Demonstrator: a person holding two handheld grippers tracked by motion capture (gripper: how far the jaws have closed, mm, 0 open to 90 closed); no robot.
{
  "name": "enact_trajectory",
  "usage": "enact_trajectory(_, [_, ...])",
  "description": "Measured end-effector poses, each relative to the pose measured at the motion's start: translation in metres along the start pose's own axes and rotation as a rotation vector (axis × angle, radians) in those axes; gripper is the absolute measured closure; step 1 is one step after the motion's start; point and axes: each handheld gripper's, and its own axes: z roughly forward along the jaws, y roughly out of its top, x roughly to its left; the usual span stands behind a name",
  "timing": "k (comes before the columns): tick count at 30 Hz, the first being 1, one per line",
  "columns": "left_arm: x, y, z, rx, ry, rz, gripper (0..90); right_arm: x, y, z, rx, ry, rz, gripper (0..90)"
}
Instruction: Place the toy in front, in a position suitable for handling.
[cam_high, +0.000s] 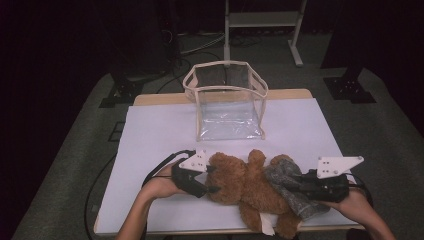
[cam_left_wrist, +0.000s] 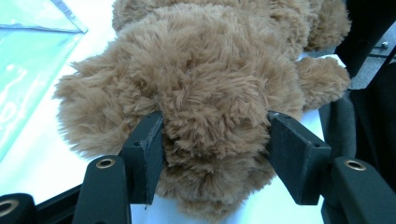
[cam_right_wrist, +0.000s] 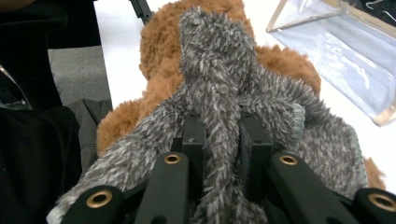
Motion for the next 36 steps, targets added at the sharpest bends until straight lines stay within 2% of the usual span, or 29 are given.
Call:
enact_trajectory(3, [-0.001, 0.0, 0.003, 0.005, -0.012, 0.003, 39.8, 0.001, -0.005, 0.002, -0.004, -0.01, 0.007, 75.0])
enact_trajectory(5, [-0.003, -0.002, 0.004, 0.004, -0.017, -0.002, 39.9, -0.002, -0.003, 0.009, 0.009, -0.016, -0.005, 75.1])
enact_trajectory(14, [-0.008, -0.004, 0.01, -0.009, -0.041, -0.01, 40.3, -0.029, 0.012, 0.034, 0.046, -0.019, -0.02, 75.3])
enact_trajectory(18, [-0.011, 0.0, 0.012, -0.002, -0.05, -0.003, 40.3, -0.036, 0.02, 0.042, 0.069, -0.015, -0.03, 75.3])
enact_trajectory(21, [-0.013, 0.001, 0.013, 0.0, -0.045, 0.003, 40.3, -0.04, 0.022, 0.046, 0.067, -0.004, -0.019, 75.2])
enact_trajectory(24, [-0.014, 0.002, 0.013, -0.007, -0.042, 0.001, 40.7, -0.038, 0.032, 0.052, 0.046, 0.02, -0.022, 75.3])
enact_trajectory(28, [-0.014, 0.005, 0.013, -0.009, -0.037, 0.008, 40.9, -0.024, 0.059, 0.071, 0.067, 0.047, -0.114, 75.3])
enact_trajectory(31, [-0.016, 0.006, 0.014, -0.01, -0.04, 0.018, 41.0, -0.016, 0.082, 0.095, 0.081, 0.079, -0.169, 75.4])
enact_trajectory(34, [-0.018, 0.006, 0.013, -0.011, -0.037, 0.023, 41.0, -0.013, 0.098, 0.116, 0.078, 0.092, -0.184, 75.3])
enact_trajectory(36, [-0.018, 0.004, 0.012, -0.013, -0.03, 0.026, 41.0, -0.011, 0.102, 0.123, 0.077, 0.1, -0.181, 75.3])
